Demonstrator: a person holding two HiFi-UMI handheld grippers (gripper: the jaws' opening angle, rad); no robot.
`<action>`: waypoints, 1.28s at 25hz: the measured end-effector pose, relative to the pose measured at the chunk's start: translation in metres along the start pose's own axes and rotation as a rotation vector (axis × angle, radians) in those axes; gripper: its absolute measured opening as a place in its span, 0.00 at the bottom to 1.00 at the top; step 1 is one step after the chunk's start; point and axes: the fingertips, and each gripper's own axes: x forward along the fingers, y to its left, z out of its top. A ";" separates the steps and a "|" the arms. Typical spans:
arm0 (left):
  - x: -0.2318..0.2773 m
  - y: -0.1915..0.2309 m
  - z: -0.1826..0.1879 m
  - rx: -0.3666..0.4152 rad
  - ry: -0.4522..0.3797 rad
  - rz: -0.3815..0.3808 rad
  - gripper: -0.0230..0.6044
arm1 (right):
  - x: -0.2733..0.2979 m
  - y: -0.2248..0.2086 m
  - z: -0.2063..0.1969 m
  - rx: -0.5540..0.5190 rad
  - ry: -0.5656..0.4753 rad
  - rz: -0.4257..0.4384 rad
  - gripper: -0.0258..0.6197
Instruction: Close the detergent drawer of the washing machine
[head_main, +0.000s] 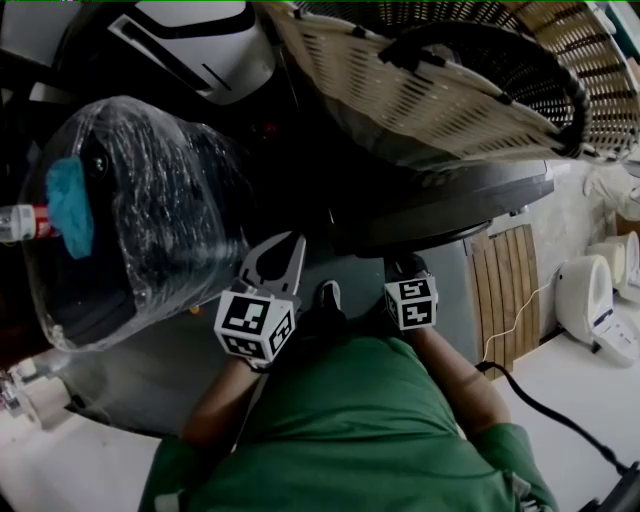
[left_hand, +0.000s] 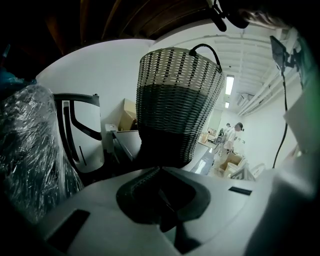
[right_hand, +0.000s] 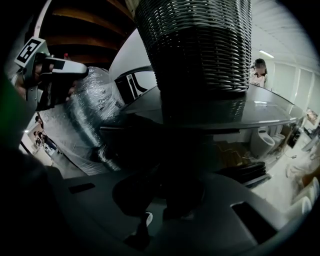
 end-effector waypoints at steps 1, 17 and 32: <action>-0.001 0.000 0.000 0.001 0.001 0.001 0.08 | 0.000 0.000 0.000 -0.007 -0.005 -0.009 0.06; -0.013 -0.018 0.004 -0.007 -0.042 0.000 0.08 | -0.016 0.004 0.014 -0.021 -0.034 0.059 0.06; -0.045 -0.045 0.026 0.017 -0.152 0.027 0.08 | -0.176 -0.009 0.128 -0.103 -0.441 -0.019 0.06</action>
